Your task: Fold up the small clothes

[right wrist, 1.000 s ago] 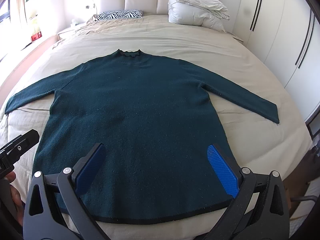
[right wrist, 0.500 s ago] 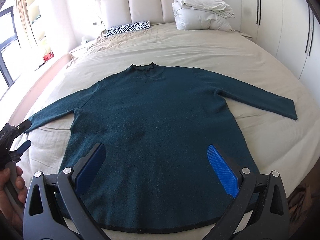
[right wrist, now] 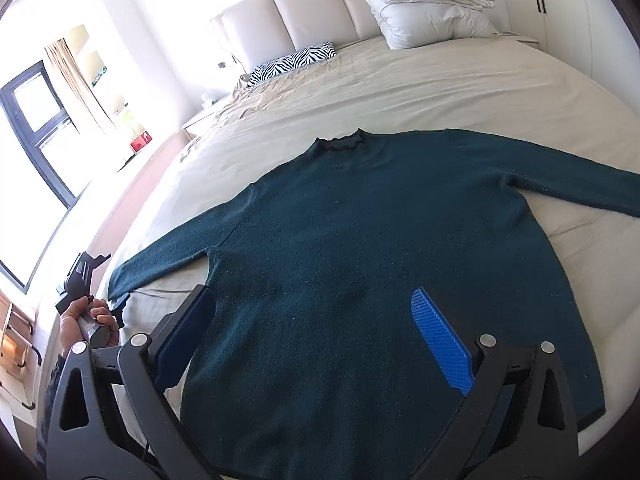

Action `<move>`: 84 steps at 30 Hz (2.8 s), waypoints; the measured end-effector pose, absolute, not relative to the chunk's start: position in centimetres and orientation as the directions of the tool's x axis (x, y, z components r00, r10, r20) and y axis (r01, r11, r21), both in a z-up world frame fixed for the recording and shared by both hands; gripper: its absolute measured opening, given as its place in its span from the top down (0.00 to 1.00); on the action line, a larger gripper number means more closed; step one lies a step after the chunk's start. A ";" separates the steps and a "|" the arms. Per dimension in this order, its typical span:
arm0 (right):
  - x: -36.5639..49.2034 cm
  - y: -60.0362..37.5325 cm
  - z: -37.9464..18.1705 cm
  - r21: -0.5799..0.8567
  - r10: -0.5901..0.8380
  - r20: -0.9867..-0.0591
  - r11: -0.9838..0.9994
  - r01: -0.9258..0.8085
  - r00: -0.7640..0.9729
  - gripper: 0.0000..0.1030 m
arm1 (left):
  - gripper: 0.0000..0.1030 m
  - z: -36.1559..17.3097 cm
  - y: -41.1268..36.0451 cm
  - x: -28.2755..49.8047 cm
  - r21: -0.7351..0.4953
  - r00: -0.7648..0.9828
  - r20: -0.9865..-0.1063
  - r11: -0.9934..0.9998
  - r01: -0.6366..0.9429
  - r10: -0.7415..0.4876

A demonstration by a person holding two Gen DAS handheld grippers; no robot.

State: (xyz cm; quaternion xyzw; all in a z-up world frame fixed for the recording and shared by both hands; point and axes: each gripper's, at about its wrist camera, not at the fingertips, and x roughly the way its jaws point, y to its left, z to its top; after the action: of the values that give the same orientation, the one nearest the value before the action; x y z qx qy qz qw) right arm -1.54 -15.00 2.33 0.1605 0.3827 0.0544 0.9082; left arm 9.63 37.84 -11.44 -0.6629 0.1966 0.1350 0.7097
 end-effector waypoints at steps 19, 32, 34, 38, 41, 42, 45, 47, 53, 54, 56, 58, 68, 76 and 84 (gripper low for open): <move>3.9 -18.9 -2.4 0.488 0.314 -0.675 0.869 0.084 0.667 0.43 | 0.90 -2.1 29.5 21.8 -0.617 0.831 -0.554 0.696 -0.367 -0.054; 15.3 -22.5 -8.2 0.775 0.638 -0.547 0.631 0.040 0.542 0.45 | 0.90 -8.2 -4.2 19.3 0.502 0.817 -0.567 0.830 0.243 0.104; 17.9 -21.8 -10.0 0.813 0.694 -0.528 0.579 0.055 0.489 0.45 | 0.90 -9.0 -4.0 18.3 0.522 0.817 -0.565 0.817 0.244 0.117; 21.7 -20.2 -14.0 0.834 0.736 -0.544 0.524 0.170 0.403 0.44 | 0.90 -9.0 -3.4 18.3 0.510 0.818 -0.562 0.830 0.225 0.123; 23.1 -18.8 -16.4 0.882 0.803 -0.470 0.412 0.229 0.366 0.44 | 0.90 -9.3 -3.6 17.8 0.518 0.819 -0.559 0.825 0.224 0.128; 23.5 -18.4 -17.0 0.886 0.814 -0.460 0.393 0.246 0.355 0.44 | 0.89 -9.4 -3.8 17.9 0.526 0.822 -0.554 0.821 0.223 0.132; 23.7 -16.5 -17.4 0.897 0.836 -0.435 0.368 0.246 0.335 0.47 | 0.86 -9.6 -4.4 18.0 0.535 0.828 -0.543 0.818 0.213 0.140; 23.9 -15.2 -17.0 0.894 0.839 -0.443 0.392 0.215 0.314 0.68 | 0.86 -9.6 -4.1 18.1 0.519 0.821 -0.555 0.828 0.213 0.137; 24.2 -14.6 -13.1 0.805 0.745 -0.571 0.590 0.059 0.346 0.93 | 0.40 -7.4 -1.3 17.5 0.345 0.795 -0.605 0.914 0.212 0.044; 24.4 -15.0 -12.3 0.779 0.717 -0.595 0.626 0.038 0.364 0.93 | 0.38 -6.7 -0.6 17.1 0.290 0.792 -0.610 0.932 0.217 0.006; 25.0 -15.7 -10.6 0.703 0.644 -0.654 0.711 0.006 0.396 0.93 | 0.38 -5.4 1.4 16.8 0.141 0.769 -0.633 0.963 0.231 -0.092; 25.8 -16.6 -9.4 0.610 0.559 -0.714 0.792 -0.015 0.422 0.94 | 0.38 -4.8 4.2 17.1 -0.027 0.733 -0.657 0.978 0.209 -0.175; 28.7 -23.9 -8.5 0.434 0.345 -0.804 0.897 0.080 0.485 0.94 | 0.75 -3.4 16.3 21.2 -0.462 0.716 -0.616 0.887 0.009 -0.328; 28.7 -28.5 -10.4 0.401 0.291 -0.828 0.904 0.145 0.479 0.94 | 0.78 -2.6 16.2 24.6 -0.541 0.699 -0.590 0.840 0.029 -0.404; 28.6 -29.2 -11.4 0.391 0.280 -0.838 0.907 0.158 0.468 0.94 | 0.84 -4.6 14.6 27.0 -0.577 0.645 -0.611 0.816 0.033 -0.458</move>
State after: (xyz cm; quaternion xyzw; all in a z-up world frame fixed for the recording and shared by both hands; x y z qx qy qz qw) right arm 28.58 -29.18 -11.44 0.2129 0.5142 0.0366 0.8300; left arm 26.96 14.64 -4.56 -0.2683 0.3966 -0.1416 0.8664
